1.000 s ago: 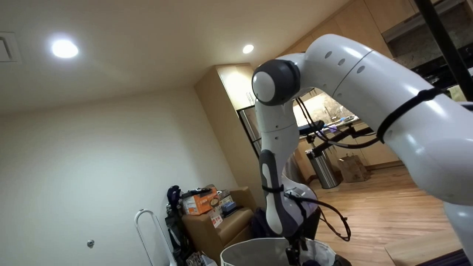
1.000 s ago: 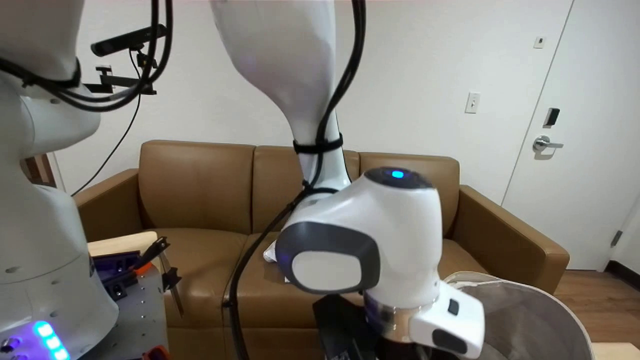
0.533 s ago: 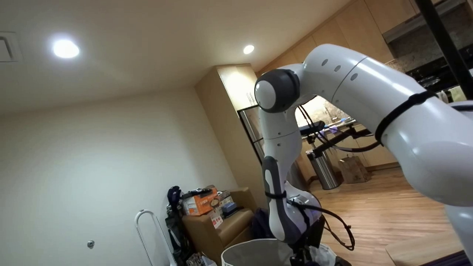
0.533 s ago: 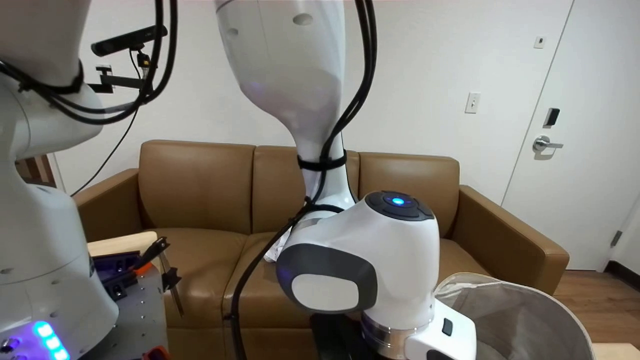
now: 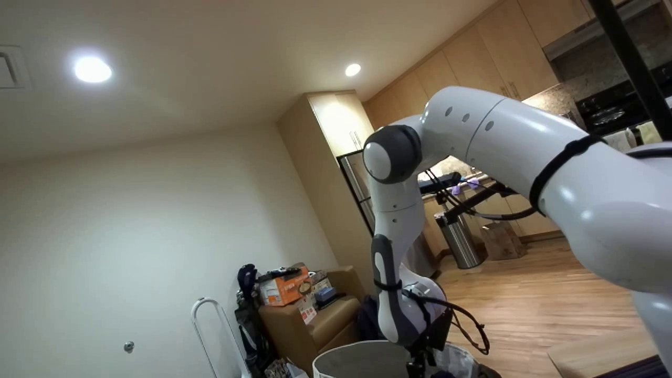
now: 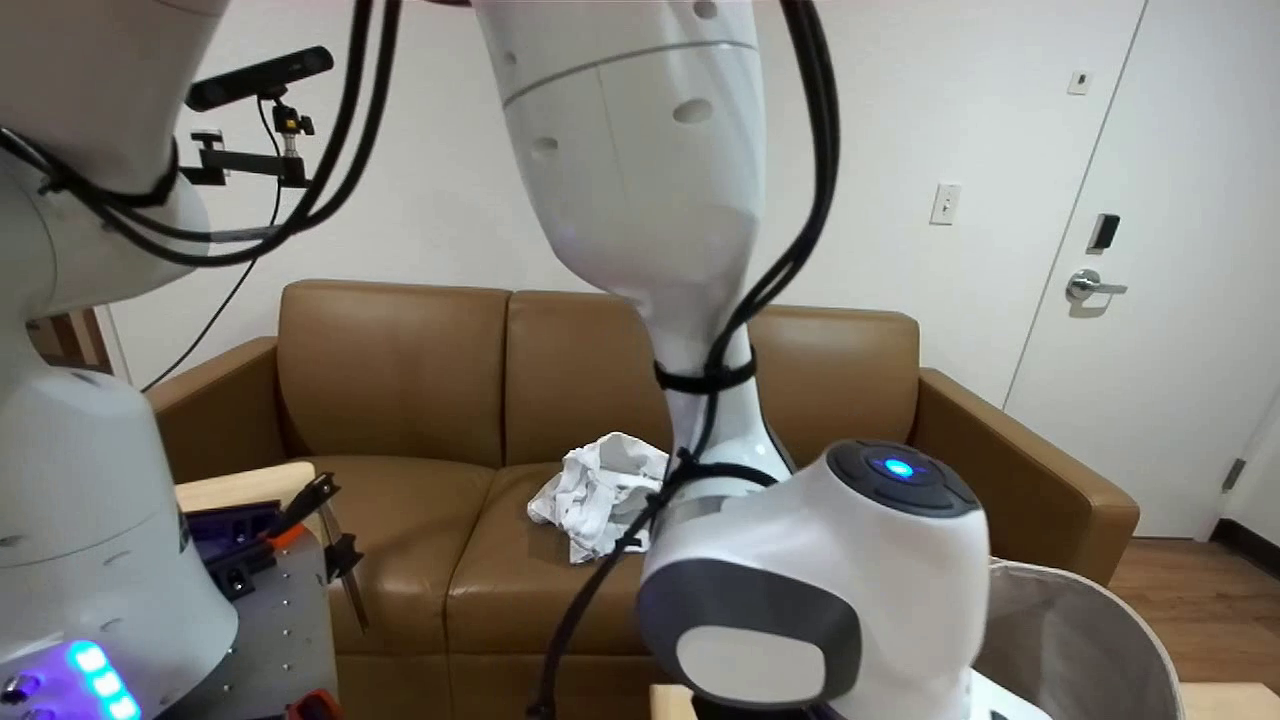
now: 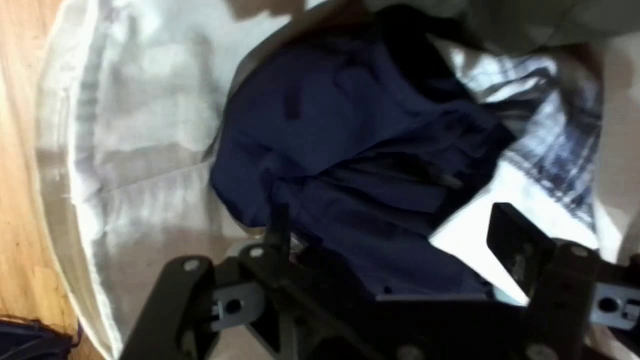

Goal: Take the black clothing out of the pink laundry bag and place it on top of the white clothing on the sofa

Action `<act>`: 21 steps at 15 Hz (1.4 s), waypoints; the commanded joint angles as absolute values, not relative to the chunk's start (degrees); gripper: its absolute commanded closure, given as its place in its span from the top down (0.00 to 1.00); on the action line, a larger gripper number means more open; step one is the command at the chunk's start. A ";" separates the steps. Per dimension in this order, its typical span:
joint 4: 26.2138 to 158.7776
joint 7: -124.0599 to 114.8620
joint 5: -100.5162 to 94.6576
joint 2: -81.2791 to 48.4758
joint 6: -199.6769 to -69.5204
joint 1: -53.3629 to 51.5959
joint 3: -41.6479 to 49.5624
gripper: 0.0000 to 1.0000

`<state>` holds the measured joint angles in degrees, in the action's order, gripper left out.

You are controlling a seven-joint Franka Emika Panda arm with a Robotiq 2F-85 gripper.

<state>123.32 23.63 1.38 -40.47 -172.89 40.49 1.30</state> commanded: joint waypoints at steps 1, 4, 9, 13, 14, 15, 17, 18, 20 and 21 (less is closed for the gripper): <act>108.51 25.60 -0.34 -52.03 -167.89 46.30 -2.22 1.00; 98.47 32.36 0.60 -59.78 -158.15 54.25 -9.77 1.00; 85.99 39.69 1.88 -68.31 -141.83 56.98 -11.31 1.00; 79.67 38.66 5.27 -69.98 -128.21 56.22 -10.31 0.60; 78.30 38.38 6.02 -70.04 -123.39 55.97 -10.15 0.52; 77.00 38.68 6.86 -70.31 -120.59 55.92 -10.14 0.46; 74.90 38.41 7.90 -70.50 -113.60 55.12 -9.50 0.34; 74.58 37.00 8.21 -70.32 -110.92 54.22 -8.65 0.28; 73.86 34.64 7.91 -70.09 -107.40 52.08 -6.23 0.15; 72.99 34.90 8.25 -70.11 -105.59 52.02 -5.93 0.08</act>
